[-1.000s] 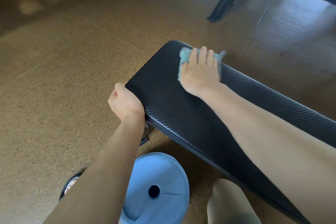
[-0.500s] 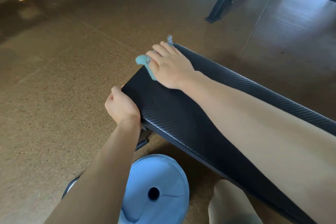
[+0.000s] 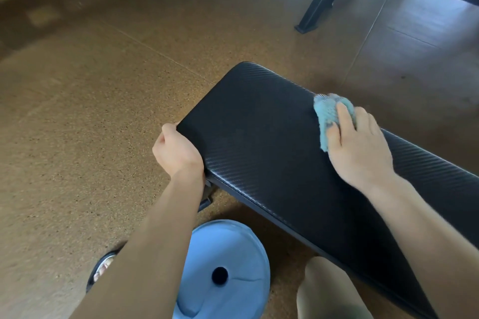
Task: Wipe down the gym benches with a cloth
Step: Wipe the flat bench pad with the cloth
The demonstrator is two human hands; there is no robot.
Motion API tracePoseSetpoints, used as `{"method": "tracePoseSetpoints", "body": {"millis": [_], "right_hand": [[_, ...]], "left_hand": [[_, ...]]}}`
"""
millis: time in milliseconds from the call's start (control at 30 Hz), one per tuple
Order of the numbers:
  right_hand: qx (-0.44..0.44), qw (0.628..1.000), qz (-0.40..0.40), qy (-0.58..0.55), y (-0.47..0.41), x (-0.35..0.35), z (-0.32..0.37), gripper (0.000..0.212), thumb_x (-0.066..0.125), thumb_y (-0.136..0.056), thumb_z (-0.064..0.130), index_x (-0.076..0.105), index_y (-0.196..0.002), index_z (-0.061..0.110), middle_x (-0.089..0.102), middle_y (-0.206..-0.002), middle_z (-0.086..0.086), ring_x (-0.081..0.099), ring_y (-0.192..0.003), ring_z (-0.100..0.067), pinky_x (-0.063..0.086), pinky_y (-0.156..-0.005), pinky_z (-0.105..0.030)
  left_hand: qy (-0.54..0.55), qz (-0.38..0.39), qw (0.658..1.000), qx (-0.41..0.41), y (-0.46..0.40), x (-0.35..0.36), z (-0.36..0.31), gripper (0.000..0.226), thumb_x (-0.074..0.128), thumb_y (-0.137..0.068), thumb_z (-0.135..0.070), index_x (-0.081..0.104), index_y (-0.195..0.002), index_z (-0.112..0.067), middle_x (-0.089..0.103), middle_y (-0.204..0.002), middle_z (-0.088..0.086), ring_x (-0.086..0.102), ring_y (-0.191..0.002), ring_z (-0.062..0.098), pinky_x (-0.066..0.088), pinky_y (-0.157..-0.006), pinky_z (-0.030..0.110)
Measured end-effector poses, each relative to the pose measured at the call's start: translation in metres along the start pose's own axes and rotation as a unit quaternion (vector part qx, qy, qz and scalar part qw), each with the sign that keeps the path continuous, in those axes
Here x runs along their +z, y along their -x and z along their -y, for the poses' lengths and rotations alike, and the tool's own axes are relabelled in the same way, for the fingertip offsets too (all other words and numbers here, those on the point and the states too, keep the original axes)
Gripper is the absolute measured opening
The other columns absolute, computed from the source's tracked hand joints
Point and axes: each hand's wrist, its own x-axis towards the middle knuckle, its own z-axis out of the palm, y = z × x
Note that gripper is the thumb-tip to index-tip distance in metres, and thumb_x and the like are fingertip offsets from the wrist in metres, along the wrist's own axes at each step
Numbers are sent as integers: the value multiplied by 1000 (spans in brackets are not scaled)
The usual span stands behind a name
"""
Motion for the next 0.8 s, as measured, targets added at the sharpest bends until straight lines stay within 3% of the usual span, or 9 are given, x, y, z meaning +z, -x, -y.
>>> {"method": "tracePoseSetpoints", "body": {"millis": [100, 300, 433, 533, 600, 700, 800], "right_hand": [[46, 998, 34, 10, 8, 7, 12, 62, 15, -108, 42, 10, -164, 15, 7, -169, -23, 6, -157, -37, 6, -128, -46], [-19, 999, 31, 37, -48, 16, 90, 63, 15, -109, 38, 5, -164, 9, -1, -170, -23, -1, -157, -39, 0, -127, -49], [-175, 984, 26, 20, -18, 24, 147, 64, 12, -107, 39, 11, -164, 11, 3, -171, -20, 2, -158, -36, 1, -128, -47], [-306, 951, 27, 21, 51, 25, 147, 65, 13, -105, 39, 18, -164, 13, 12, -171, -17, 10, -158, -32, 9, -128, -46], [-354, 933, 27, 60, 86, 23, 123, 61, 26, -107, 35, 18, -164, 15, 13, -171, -14, 11, -158, -29, 12, -129, -44], [-387, 915, 11, 118, 101, 18, 95, 68, 45, -104, 32, 18, -164, 17, 15, -171, -12, 16, -158, -29, 13, -127, -40], [-414, 899, 10, 145, 86, 16, 108, 67, 42, -106, 32, 16, -164, 13, 14, -171, -16, 16, -157, -33, 18, -127, -44]], "left_hand": [[1, 3, 1000, -1, -4, 0, 2, 37, 43, -91, -22, 46, -55, -24, 44, -57, -9, 40, -66, 18, 34, -66, 35], [-5, 22, 1000, 8, -5, -1, 2, 49, 43, -92, -23, 35, -43, -26, 34, -50, -13, 31, -61, 16, 28, -61, 34], [-14, 30, 999, 10, -3, -3, -2, 32, 41, -93, -23, 32, -63, -20, 36, -64, -5, 31, -67, 17, 28, -62, 34], [-28, 56, 998, -26, -7, -8, -5, 25, 45, -90, -26, 45, -66, -19, 51, -72, 1, 44, -71, 20, 38, -65, 34], [-28, 107, 991, -79, -13, -15, -6, 19, 49, -85, -32, 56, -74, -19, 62, -79, 4, 54, -72, 23, 46, -66, 34], [10, 213, 966, -149, -14, -32, -12, 35, 46, -99, -47, 63, -94, -17, 76, -83, 6, 72, -65, 25, 55, -55, 27], [44, 280, 946, -157, -25, -44, -11, 62, 30, -106, -56, 65, -128, -10, 78, -109, 13, 78, -87, 26, 60, -53, 30]]}}
